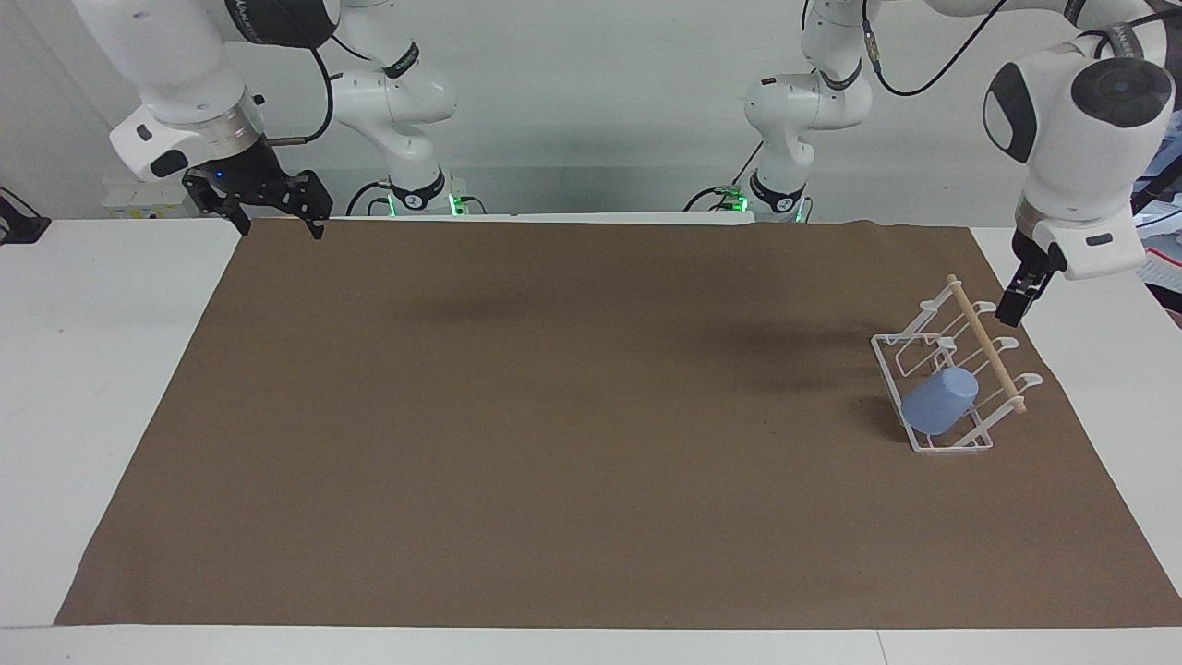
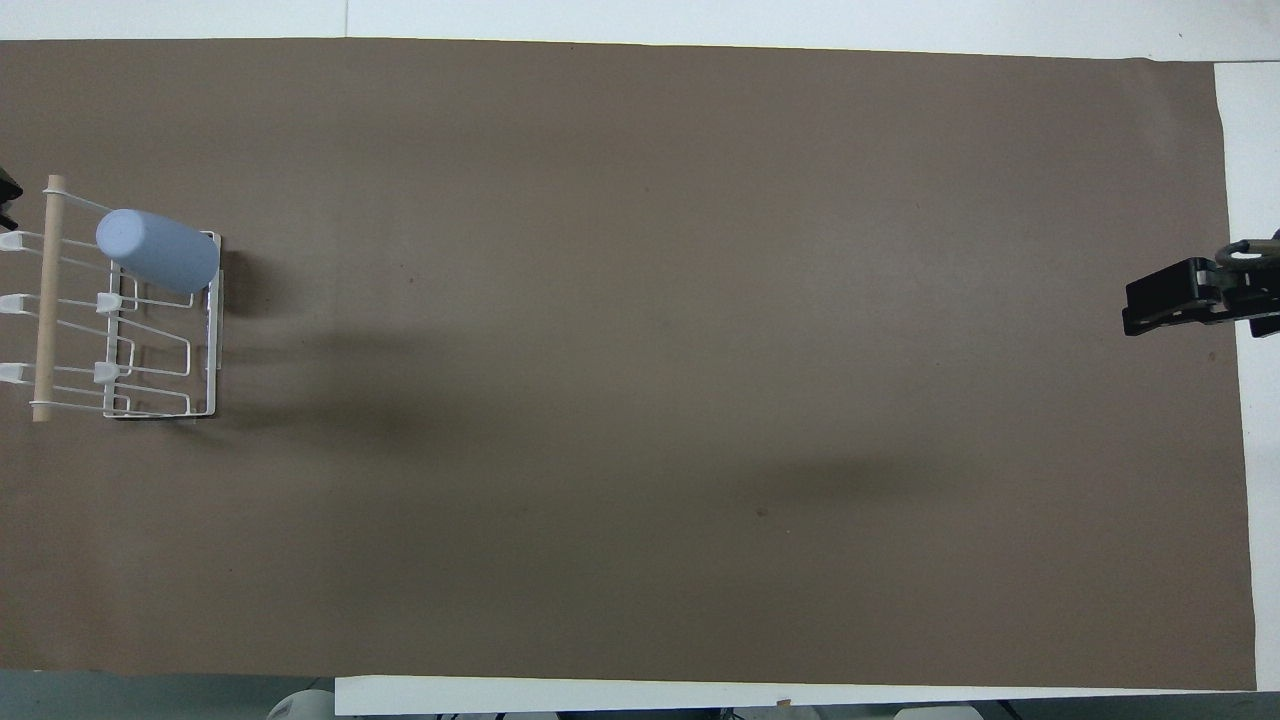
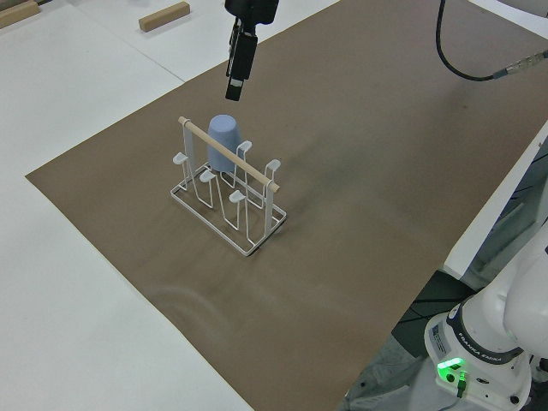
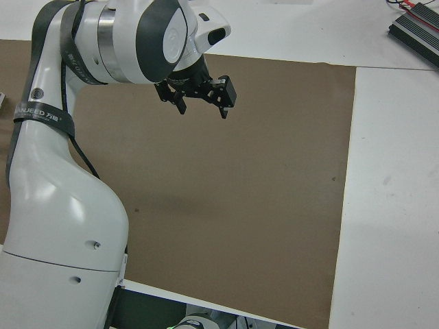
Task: Hang cup on cup holder
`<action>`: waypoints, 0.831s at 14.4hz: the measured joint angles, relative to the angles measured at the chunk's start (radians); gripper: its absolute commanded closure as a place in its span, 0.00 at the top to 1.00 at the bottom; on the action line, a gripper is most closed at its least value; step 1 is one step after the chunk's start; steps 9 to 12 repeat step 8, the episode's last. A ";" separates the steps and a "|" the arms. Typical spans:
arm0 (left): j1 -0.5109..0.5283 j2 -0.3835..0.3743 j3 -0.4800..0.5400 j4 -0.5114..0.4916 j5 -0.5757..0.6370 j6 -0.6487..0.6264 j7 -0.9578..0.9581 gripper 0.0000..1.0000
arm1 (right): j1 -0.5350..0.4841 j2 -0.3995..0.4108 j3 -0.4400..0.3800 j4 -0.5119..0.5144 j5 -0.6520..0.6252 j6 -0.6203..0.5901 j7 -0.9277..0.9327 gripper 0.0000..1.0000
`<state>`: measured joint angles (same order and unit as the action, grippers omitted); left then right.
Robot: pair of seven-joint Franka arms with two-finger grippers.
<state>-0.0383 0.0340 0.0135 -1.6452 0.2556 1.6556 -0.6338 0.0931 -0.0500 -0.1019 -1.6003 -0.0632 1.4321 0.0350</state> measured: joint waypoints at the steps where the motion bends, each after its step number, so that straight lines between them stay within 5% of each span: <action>1: 0.004 -0.012 0.001 0.000 -0.060 -0.022 0.060 1.00 | 0.000 0.000 0.000 0.000 0.000 0.000 0.000 0.99; 6: -0.007 -0.037 -0.016 -0.001 -0.197 -0.085 0.288 1.00 | 0.000 0.000 0.000 0.000 0.000 0.000 0.000 0.99; 12: -0.010 -0.042 -0.033 -0.001 -0.235 -0.087 0.308 1.00 | 0.000 0.000 0.000 0.000 0.000 0.000 0.000 0.99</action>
